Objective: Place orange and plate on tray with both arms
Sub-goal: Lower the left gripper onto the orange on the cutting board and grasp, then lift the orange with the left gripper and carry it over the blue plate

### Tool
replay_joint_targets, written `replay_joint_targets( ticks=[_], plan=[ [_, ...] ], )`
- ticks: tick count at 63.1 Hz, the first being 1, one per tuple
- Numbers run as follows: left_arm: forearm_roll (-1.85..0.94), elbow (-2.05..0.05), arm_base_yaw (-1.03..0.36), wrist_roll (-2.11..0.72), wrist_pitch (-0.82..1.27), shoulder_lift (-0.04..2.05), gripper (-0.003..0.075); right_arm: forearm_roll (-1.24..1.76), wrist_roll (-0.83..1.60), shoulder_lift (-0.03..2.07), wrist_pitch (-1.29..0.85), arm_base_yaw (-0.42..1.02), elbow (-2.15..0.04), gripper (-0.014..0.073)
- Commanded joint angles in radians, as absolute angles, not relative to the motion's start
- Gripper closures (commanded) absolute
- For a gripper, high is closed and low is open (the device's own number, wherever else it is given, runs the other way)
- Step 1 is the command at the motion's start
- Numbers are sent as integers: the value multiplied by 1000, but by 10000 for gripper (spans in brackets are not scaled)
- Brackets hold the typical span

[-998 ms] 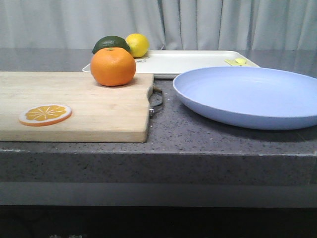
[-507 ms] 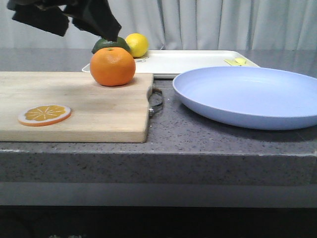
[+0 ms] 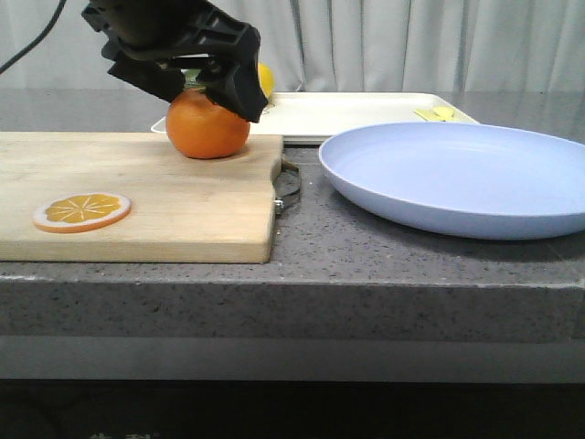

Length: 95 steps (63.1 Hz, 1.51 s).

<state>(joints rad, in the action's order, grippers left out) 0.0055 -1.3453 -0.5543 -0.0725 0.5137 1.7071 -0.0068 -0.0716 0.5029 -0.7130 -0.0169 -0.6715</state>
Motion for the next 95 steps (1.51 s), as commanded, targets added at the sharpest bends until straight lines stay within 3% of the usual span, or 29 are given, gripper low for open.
replay_joint_targets(
  ticks=[1,16,32,44,62,77,95],
  plan=[
    [8,-1387,-563,-74,468,1687,89,-19,-70,515,-632,-22,-700,-50],
    [8,-1389,-563,-74,460,1720,94,-19,-70,515,-632,-22,-700,-50],
    [-5,-1400,-563,-74,475,1720,316,-19,-70,515,-632,-22,-700,-50],
    [0,-1477,-593,-74,547,1720,315,-19,-70,515,-632,-22,-700,-50],
    [0,-1611,-760,-86,563,1736,304,-19,-70,515,-632,-22,-700,-50],
    [0,-1764,-876,-86,608,1851,304,-19,-70,515,-632,-22,-700,-50],
    [0,-1857,-922,-86,607,1966,304,-19,-70,515,-633,-22,-700,-50]
  ],
)
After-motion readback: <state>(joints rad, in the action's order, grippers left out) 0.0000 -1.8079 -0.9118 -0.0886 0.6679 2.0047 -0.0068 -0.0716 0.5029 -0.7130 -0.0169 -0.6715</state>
